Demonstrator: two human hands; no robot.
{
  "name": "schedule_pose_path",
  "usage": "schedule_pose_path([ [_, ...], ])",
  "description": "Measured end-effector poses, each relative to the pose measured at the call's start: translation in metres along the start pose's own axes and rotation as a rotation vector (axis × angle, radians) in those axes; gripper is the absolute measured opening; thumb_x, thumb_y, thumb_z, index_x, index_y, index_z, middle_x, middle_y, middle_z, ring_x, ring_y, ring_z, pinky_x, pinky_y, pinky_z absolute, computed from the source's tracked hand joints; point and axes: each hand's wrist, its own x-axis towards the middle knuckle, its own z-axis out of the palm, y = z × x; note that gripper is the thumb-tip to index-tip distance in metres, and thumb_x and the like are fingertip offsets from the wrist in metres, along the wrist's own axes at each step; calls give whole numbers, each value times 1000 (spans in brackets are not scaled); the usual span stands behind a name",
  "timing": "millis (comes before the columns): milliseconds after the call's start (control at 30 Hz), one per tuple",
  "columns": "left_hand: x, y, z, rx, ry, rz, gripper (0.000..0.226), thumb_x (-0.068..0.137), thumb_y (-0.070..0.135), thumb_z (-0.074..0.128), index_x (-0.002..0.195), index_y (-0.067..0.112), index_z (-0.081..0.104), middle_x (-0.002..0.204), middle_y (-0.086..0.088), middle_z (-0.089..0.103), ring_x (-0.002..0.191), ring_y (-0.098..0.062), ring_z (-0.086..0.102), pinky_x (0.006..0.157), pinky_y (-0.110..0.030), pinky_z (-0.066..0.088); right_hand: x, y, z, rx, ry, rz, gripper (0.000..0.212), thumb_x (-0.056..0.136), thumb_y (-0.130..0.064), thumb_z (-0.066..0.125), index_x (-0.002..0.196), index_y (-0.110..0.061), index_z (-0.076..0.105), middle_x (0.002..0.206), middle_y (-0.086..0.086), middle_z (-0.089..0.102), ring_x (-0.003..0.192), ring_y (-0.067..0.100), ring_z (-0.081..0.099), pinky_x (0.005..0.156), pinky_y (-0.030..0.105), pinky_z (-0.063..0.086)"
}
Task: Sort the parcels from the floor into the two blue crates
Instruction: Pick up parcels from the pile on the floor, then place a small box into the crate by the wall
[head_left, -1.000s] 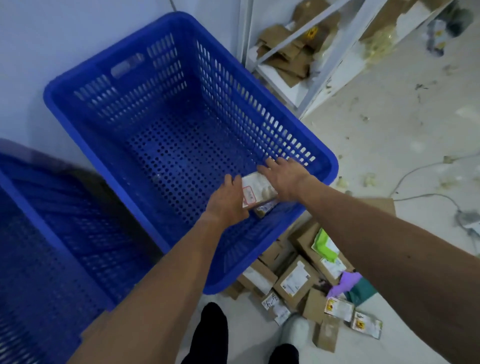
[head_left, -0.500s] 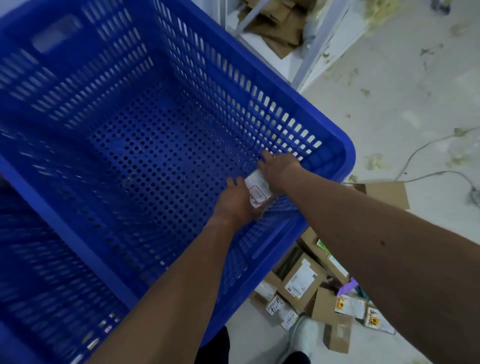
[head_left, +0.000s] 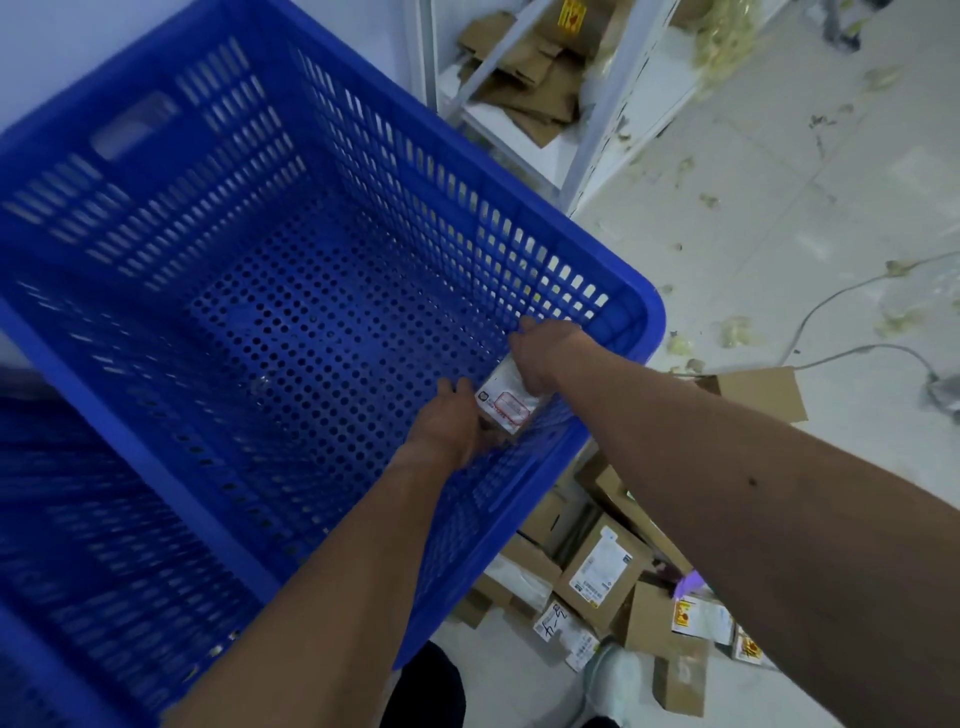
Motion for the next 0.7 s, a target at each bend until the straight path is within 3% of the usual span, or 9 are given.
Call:
schedule_pose_path([
  [100,-20,-6,-22,53,43,9,76,93,50,63,145,7,29,150,-18,32,119,-34,53,86,-39,46,-26,2,-6,116,57,-12,48,94,-23,53,140,-12,43,137,8,43,121,30,52,92,43,47],
  [200,-54,0,-52,85,70,-9,64,99,47,55,146,11,34,144,-13,43,120,-31,53,91,-41,47,-68,9,-17,182,146,-41,42,95,-24,52,134,-11,45,132,10,47,118,31,52,89,44,47],
  [433,-157,45,-115,93,180,-31,54,102,43,49,145,11,40,138,-12,52,120,-30,54,95,-42,49,-184,35,-37,242,351,-67,49,93,-31,56,136,-11,43,134,12,47,122,31,49,94,44,46],
  [700,-287,111,-114,23,357,5,43,101,40,51,135,12,51,126,-8,61,109,-27,58,88,-41,50,-319,64,-6,362,418,-64,53,92,-36,56,136,-10,43,134,14,47,122,32,49,99,43,45],
])
